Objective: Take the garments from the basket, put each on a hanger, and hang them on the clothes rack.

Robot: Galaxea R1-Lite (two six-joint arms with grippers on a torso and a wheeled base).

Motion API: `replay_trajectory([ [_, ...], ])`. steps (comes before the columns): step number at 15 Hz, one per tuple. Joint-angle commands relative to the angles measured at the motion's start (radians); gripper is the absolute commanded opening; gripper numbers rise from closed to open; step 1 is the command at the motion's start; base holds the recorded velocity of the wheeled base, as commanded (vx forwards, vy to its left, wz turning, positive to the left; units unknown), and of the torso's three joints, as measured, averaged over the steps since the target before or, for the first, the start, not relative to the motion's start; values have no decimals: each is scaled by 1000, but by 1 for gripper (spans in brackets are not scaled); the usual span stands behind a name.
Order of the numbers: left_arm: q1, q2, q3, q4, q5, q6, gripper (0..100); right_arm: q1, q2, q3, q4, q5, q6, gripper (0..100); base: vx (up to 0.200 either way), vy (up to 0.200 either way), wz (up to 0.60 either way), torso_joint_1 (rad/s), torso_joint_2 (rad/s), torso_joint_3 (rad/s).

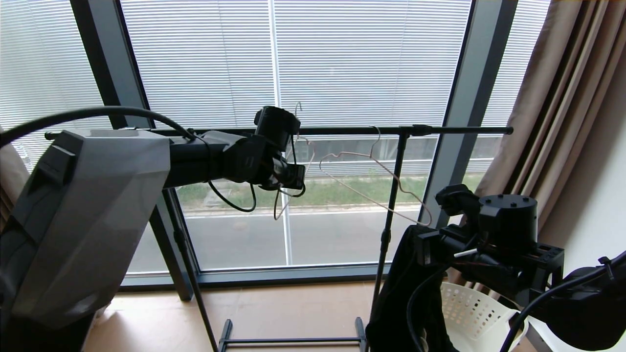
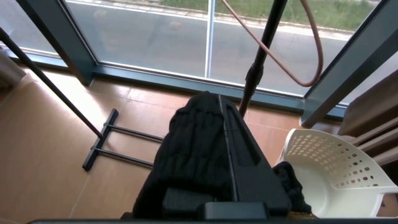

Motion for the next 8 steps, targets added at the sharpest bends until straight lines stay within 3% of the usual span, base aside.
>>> replay_trajectory([
  [1, -2, -99, 125, -72, -2, 3, 0, 0, 1, 0, -1, 0, 0, 0, 0, 0, 0, 0, 0, 0],
  [4, -16, -168, 302, -163, -2, 9, 0, 3, 1, 0, -1, 0, 0, 0, 0, 0, 0, 0, 0, 0],
  [8, -33, -243, 447, -210, -2, 7, 0, 7, 1, 3, -1, 0, 0, 0, 0, 0, 0, 0, 0, 0],
])
